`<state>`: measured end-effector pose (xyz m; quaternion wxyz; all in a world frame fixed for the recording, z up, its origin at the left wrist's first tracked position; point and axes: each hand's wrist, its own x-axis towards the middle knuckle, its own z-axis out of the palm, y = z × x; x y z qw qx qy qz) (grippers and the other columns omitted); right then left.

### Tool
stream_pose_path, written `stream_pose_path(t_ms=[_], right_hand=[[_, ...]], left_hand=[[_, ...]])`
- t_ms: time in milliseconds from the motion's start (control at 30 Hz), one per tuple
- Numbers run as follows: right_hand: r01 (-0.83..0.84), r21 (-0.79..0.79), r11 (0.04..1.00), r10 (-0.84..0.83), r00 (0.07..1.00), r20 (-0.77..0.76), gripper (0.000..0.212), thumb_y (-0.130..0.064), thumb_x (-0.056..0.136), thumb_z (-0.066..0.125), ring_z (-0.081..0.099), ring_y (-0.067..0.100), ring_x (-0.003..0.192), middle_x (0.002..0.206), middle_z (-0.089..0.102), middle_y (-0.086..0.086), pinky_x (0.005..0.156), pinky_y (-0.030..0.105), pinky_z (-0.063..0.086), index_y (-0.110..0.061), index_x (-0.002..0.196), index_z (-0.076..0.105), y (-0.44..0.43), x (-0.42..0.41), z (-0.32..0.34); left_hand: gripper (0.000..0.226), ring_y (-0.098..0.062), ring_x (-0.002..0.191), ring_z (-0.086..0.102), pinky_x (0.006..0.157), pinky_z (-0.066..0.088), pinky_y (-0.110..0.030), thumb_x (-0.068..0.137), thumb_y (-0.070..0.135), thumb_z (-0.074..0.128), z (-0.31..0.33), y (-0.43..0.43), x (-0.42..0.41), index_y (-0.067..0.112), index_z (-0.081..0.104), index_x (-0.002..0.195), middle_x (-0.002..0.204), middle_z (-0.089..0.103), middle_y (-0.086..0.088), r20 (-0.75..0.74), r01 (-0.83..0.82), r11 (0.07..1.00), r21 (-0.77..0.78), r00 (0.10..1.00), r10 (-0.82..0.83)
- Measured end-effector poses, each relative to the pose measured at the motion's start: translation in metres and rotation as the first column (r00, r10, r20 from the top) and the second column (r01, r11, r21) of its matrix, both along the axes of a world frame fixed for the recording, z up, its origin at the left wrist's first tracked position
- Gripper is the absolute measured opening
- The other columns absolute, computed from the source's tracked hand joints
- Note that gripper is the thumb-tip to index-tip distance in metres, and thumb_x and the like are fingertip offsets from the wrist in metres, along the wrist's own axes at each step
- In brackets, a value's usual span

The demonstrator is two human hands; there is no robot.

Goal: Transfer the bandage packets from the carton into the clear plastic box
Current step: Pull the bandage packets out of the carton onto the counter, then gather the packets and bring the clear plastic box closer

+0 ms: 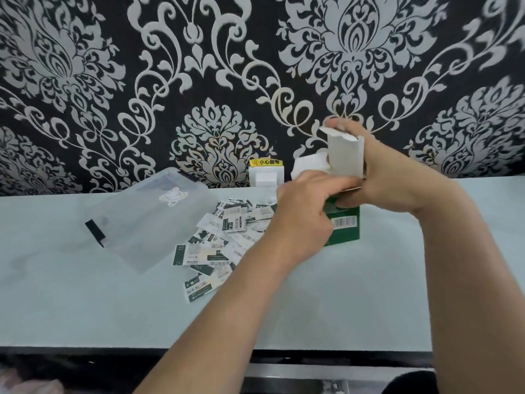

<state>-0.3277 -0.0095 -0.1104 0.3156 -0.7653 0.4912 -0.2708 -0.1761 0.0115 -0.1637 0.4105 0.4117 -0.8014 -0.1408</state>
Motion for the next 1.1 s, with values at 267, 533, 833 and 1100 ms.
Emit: stream_pose_path(t_ms=[267,533,833,1100], right_hand=[[0.304,0.022,0.952,-0.305,0.95,0.062,0.101,0.003,0.079,0.068,0.064,0.018,0.1,0.132,0.054,-0.001,0.095,0.044,0.05,-0.05,0.146,0.015,-0.005,-0.042,-0.017],[0.421,-0.309,0.853,-0.396,0.907,0.145,0.032,-0.006,0.082,0.045,0.069,0.018,0.079,0.084,0.071,-0.004,0.072,0.034,0.057,-0.028,0.091,0.067,0.014,-0.029,0.026],[0.34,-0.111,0.934,-0.357,0.903,-0.238,0.024,-0.023,0.083,0.07,0.062,0.017,0.095,0.096,0.069,-0.006,0.084,0.029,0.048,-0.026,0.107,0.067,-0.004,-0.012,-0.004],[0.55,-0.168,0.818,-0.559,0.695,-0.452,0.025,-0.005,0.078,0.057,0.056,0.025,0.088,0.09,0.066,-0.002,0.092,0.043,0.029,-0.024,0.092,0.064,-0.006,-0.004,-0.013]], left_hand=[[0.07,-0.025,0.108,0.059,0.089,0.049,-0.036,0.064,-0.018,0.061,-0.014,0.0,-0.042,0.008,0.059,0.129,0.12,0.067,-0.006,0.133,0.016,0.996,-0.092,0.991,-0.004],[0.061,-0.011,0.091,0.056,0.08,0.042,-0.016,0.059,-0.018,0.043,-0.011,0.003,-0.078,0.005,0.066,0.112,0.102,0.07,-0.007,0.018,0.017,0.99,-0.137,1.0,-0.015],[0.037,-0.02,0.096,0.057,0.083,0.046,-0.033,0.069,-0.004,0.048,-0.004,-0.019,-0.023,0.016,0.075,0.088,0.094,0.067,0.004,-0.141,-0.333,0.941,-0.053,0.936,0.323],[0.033,-0.009,0.088,0.054,0.073,0.04,-0.019,0.088,0.005,0.056,0.002,-0.016,0.039,0.029,0.07,0.107,0.124,0.057,0.007,0.219,-0.44,0.87,0.223,0.892,0.395]])
